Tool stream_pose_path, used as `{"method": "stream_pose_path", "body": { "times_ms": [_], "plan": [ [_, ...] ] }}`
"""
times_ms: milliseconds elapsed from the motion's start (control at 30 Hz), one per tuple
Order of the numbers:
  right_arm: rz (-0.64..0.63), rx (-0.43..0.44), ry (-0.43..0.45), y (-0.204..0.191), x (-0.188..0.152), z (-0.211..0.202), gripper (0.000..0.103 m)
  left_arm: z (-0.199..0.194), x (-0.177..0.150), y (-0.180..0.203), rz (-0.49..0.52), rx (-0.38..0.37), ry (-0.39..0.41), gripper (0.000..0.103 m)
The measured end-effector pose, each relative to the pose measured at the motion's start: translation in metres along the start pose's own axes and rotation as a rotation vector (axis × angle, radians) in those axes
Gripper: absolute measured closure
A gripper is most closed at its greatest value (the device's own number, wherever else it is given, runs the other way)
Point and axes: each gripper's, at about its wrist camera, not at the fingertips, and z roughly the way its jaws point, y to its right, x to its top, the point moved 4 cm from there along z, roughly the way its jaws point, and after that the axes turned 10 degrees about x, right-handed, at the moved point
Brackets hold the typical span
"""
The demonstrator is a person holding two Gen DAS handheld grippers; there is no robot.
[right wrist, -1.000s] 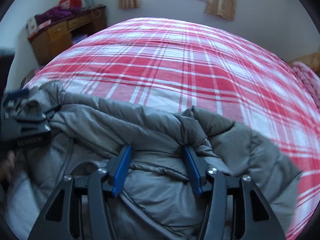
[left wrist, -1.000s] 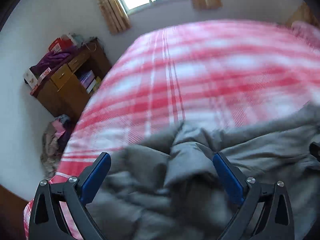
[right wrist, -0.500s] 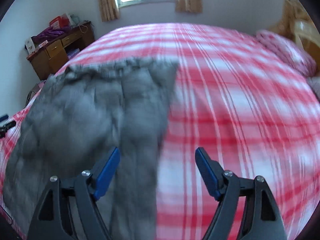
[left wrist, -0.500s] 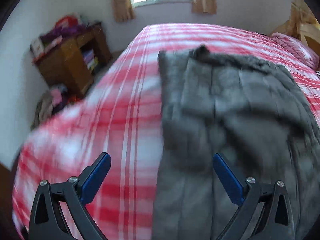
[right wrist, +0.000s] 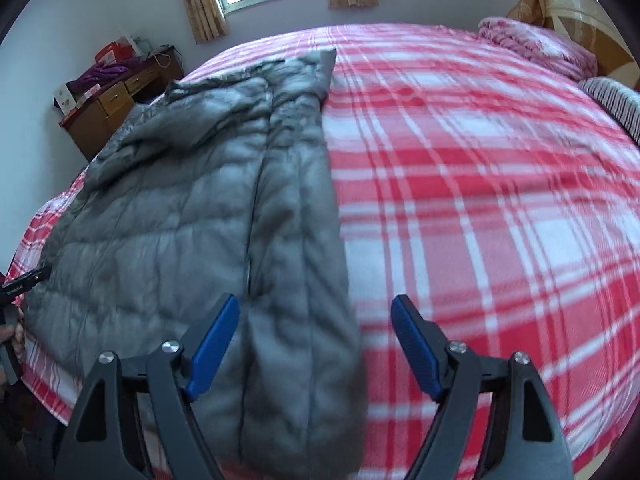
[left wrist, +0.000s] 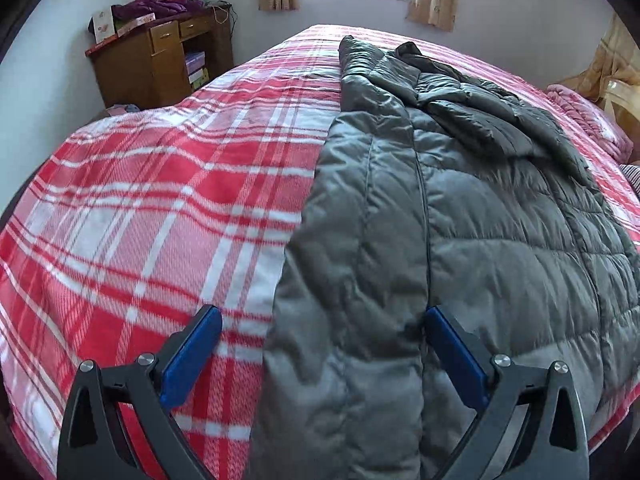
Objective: Fold large clothes
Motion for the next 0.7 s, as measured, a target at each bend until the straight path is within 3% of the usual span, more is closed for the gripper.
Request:
{"method": "stream_pose_path", "body": {
  "times_ms": [67, 100, 133, 167, 200, 233, 267, 467, 633, 700],
  "plan": [
    [0.021, 0.008, -0.011, 0.001, -0.016, -0.001, 0.028, -0.003, -0.004, 0.001, 0.006, -0.014, 0.006, 0.001],
    [0.021, 0.012, -0.003, 0.000, -0.022, -0.004, 0.031, -0.004, -0.008, 0.002, 0.010, -0.041, 0.004, 0.007],
    [0.004, 0.014, -0.001, -0.003, -0.027, -0.006, 0.042, -0.005, -0.011, 0.004, 0.011, -0.058, -0.001, 0.018],
    [-0.006, 0.016, -0.004, -0.005, -0.030, -0.006, 0.052, -0.007, -0.014, 0.007, 0.016, -0.091, -0.001, 0.044],
    [-0.012, 0.035, -0.009, -0.007, -0.032, -0.007, 0.074, -0.012, -0.015, 0.009, 0.022, -0.100, 0.015, 0.075],
    [-0.004, 0.082, -0.010, -0.010, -0.033, -0.007, 0.086, -0.017, -0.015, 0.012, 0.034, -0.126, 0.025, 0.086],
    [0.005, 0.104, -0.004, -0.012, -0.034, -0.010, 0.088, -0.023, -0.014, 0.014, 0.038, -0.158, 0.026, 0.092],
    [0.000, 0.183, 0.119, -0.028, -0.023, -0.054, 0.095, -0.100, -0.003, -0.005, -0.026, -0.299, 0.165, 0.098],
    [-0.040, 0.251, 0.255, -0.046, -0.009, -0.133, 0.095, -0.197, 0.012, -0.030, -0.067, -0.433, 0.313, 0.099],
    [-0.072, 0.271, 0.326, -0.057, -0.001, -0.171, 0.095, -0.227, 0.024, -0.036, -0.057, -0.428, 0.384, 0.098]
  ]
}}
